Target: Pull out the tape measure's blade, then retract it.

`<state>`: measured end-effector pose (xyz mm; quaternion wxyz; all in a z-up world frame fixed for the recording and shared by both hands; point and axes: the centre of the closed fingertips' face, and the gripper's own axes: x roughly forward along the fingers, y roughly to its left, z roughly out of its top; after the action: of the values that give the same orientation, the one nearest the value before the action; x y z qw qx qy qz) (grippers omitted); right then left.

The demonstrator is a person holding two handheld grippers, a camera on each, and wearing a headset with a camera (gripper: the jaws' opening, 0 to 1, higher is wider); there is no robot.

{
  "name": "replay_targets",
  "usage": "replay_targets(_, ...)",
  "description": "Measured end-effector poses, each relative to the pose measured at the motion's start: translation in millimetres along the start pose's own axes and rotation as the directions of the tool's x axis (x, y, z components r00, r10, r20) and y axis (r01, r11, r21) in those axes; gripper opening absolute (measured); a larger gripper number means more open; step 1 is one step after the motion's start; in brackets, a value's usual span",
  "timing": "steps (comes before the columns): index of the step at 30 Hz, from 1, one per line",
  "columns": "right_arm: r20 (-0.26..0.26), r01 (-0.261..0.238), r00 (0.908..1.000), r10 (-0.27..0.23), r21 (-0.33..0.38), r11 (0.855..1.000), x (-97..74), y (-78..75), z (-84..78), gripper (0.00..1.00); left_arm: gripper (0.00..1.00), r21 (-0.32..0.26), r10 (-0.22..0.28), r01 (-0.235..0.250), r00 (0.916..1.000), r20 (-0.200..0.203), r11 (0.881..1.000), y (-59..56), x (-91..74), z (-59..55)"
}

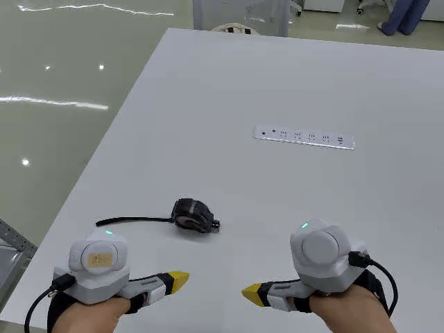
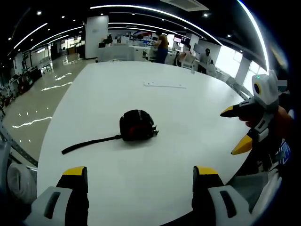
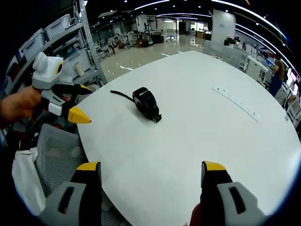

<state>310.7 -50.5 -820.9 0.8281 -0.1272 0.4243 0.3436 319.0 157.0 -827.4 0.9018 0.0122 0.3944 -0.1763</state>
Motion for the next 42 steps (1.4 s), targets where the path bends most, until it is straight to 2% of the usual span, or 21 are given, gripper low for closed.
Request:
replay_targets(25,-0.026,-0.034,0.9991,0.033,-0.056,0.998,24.2,-5.0,7.9,0.88,0.86,0.063,-0.036,0.036,0.9993,-0.012,0.997,10.3,20.8,4.0)
replay_targets(42,-0.04,-0.052,0.998,0.049,-0.078,0.996,35.3,-8.5,11.0,0.87,0.83,0.114,-0.066,0.068,0.9976,-0.022,0.991,12.4,34.0,9.5)
